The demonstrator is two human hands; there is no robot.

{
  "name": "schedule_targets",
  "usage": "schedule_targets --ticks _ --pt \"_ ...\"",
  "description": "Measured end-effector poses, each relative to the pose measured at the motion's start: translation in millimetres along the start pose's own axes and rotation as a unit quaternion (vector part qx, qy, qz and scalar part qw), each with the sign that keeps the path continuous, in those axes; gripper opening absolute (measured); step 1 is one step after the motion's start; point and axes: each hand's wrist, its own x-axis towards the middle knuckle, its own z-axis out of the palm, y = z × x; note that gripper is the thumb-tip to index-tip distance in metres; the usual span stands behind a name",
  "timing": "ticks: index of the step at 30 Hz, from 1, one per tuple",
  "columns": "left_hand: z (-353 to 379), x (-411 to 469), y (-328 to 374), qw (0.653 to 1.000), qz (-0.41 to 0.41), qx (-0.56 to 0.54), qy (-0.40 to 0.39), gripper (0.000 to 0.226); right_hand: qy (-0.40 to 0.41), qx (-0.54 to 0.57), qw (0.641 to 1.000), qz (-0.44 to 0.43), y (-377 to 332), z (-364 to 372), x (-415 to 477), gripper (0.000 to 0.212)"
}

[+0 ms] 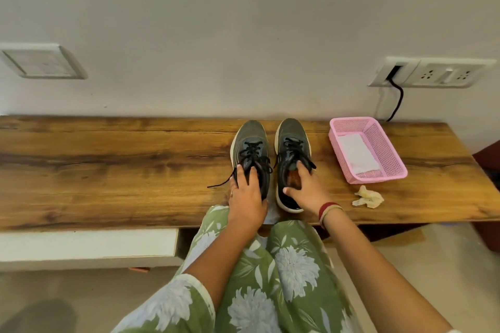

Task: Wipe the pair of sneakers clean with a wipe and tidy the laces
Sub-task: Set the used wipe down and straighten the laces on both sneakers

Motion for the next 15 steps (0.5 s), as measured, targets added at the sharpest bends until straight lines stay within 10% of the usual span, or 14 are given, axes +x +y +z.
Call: schedule_targets --ticks 5,15 --pt "1 2 -3 0.999 0.009 -0.035 0.009 0.074 -0.051 -0.069 0.996 0.005 -12 3 -5 0.042" --pt "7 -10 -3 0.995 -0.011 -0.081 0.053 0.066 -0.054 -0.109 0.993 -0.003 -13 13 -26 0.037"
